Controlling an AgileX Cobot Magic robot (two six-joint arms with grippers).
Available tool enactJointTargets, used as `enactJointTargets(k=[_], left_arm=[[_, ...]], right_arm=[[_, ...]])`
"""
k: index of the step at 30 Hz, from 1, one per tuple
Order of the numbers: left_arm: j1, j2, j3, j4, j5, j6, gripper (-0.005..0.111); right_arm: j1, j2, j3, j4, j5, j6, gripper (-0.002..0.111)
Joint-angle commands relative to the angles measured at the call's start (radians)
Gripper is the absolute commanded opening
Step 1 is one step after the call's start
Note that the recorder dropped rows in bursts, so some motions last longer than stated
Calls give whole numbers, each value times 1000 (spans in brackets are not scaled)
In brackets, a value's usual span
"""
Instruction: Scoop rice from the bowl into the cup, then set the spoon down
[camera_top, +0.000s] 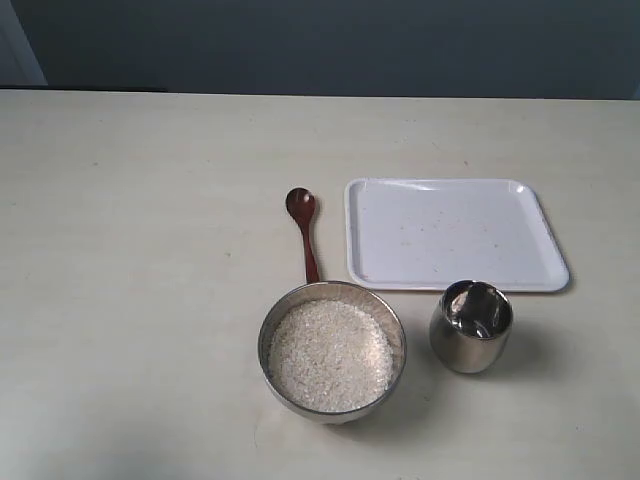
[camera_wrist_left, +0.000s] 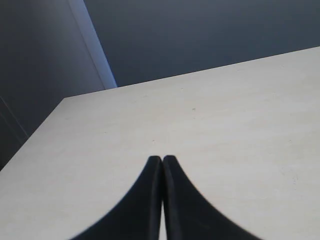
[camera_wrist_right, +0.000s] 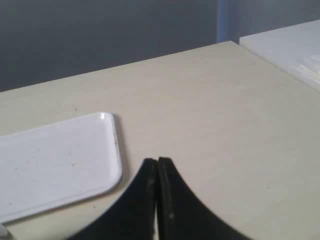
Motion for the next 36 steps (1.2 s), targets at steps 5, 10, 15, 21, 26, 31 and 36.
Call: enactJointTargets(k=[5, 10, 15, 21, 26, 31, 36], left_arm=[[2, -5, -2, -2, -14, -7, 1], [2, -5, -2, -2, -14, -7, 1], [2, -5, -2, -2, -14, -7, 1], [2, -5, -2, -2, -14, -7, 1], [2, -5, -2, -2, -14, -7, 1], [2, -5, -2, -2, -14, -7, 1], [2, -5, -2, -2, -14, -7, 1]], right_arm=[[-6, -5, 8, 0, -14, 1, 0], [-6, -5, 8, 0, -14, 1, 0], [-6, -5, 8, 0, -14, 1, 0], [-6, -5, 8, 0, -14, 1, 0], [-6, -5, 8, 0, -14, 1, 0], [-6, -5, 8, 0, -14, 1, 0], [-6, -5, 8, -178, -261, -4, 0]])
